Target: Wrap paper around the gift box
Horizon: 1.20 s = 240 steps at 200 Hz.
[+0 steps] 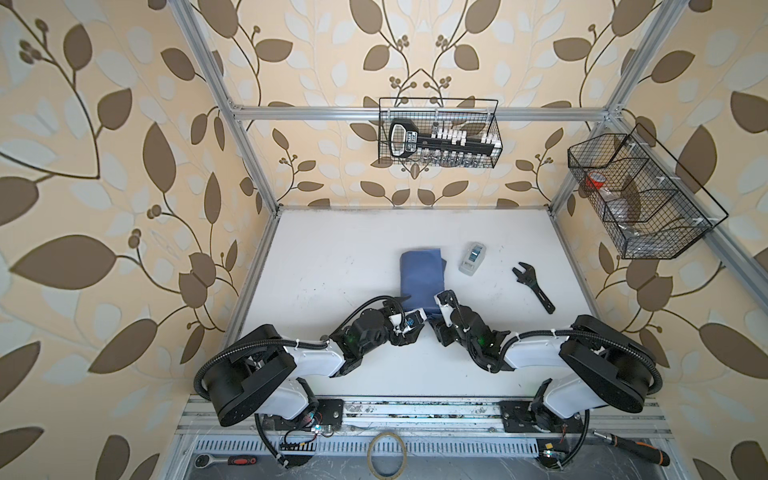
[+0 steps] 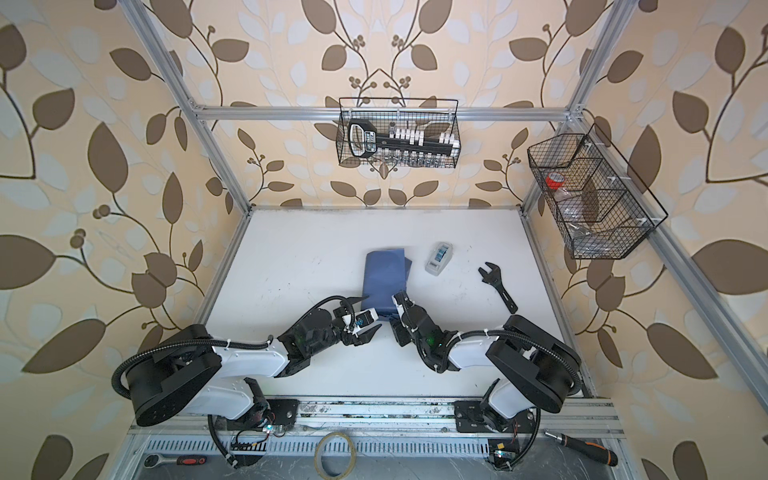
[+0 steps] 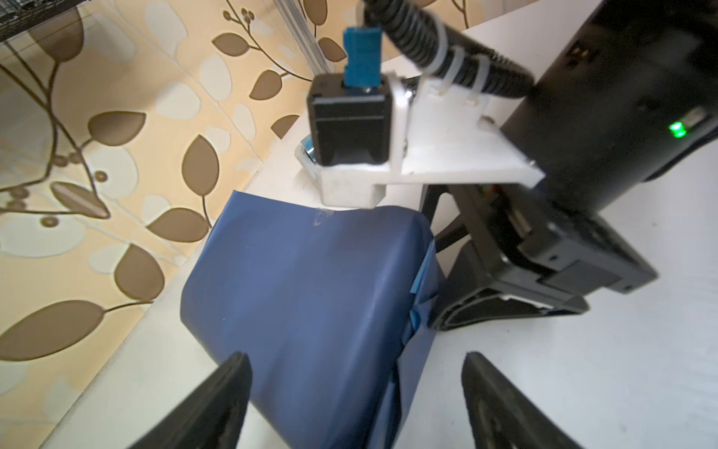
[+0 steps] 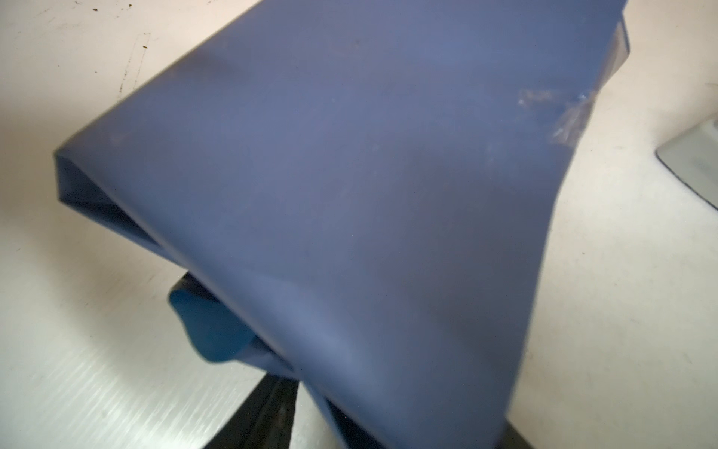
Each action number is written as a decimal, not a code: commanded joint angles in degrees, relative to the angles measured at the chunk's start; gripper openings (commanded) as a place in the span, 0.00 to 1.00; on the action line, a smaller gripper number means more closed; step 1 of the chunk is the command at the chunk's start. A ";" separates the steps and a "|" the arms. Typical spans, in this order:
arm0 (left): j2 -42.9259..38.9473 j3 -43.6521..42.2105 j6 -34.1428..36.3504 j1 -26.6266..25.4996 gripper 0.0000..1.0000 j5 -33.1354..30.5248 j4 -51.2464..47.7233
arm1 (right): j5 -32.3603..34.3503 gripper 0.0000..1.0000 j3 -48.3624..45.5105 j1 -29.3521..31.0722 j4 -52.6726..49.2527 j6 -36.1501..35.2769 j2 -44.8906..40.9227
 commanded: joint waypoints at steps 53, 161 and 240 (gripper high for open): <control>6.17 2.09 12.28 3.58 0.94 3.97 -1.83 | 0.85 0.55 0.71 -0.11 1.61 -0.48 -0.14; 12.09 5.53 19.15 3.65 0.94 4.11 0.99 | 0.42 0.53 0.51 -0.46 1.98 -0.21 -0.14; 15.09 6.44 19.77 4.53 0.86 3.67 1.90 | 0.16 0.52 0.48 -0.73 1.99 -0.13 -0.14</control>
